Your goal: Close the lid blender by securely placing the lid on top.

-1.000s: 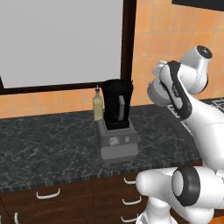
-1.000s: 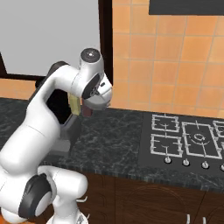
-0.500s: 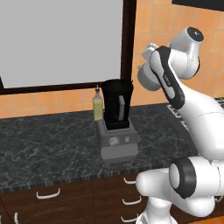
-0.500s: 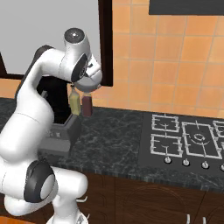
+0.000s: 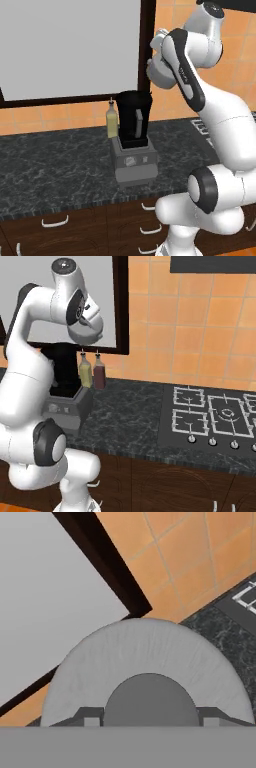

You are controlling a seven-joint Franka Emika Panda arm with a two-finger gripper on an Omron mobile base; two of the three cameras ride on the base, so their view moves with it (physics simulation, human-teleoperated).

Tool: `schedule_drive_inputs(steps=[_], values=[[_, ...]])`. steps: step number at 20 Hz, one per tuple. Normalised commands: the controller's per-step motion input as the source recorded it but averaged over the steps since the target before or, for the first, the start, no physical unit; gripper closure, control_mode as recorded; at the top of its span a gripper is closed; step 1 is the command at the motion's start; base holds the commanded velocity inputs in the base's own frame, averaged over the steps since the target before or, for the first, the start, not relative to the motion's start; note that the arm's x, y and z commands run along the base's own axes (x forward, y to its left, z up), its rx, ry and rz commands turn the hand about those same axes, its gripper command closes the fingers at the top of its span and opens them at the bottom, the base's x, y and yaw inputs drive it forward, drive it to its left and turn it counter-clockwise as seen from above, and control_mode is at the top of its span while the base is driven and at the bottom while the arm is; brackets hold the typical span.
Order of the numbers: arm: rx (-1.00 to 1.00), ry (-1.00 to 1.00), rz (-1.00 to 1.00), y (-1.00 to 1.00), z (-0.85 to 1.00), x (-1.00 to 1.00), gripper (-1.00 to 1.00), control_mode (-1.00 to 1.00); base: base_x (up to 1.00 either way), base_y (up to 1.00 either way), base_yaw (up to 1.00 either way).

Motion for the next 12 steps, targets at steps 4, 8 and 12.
schedule_drive_inputs(steps=[4,8,12], values=[[0.01,-0.12,0.15,0.58,0.02,-0.64,1.0,-1.0,0.0,0.0,0.0],[-0.26,0.0,0.03,1.0,0.24,-0.41,1.0,-1.0,0.0,0.0,0.0],[-0.51,0.0,0.0,1.0,0.28,-0.07,1.0,-1.0,0.0,0.0,0.0]])
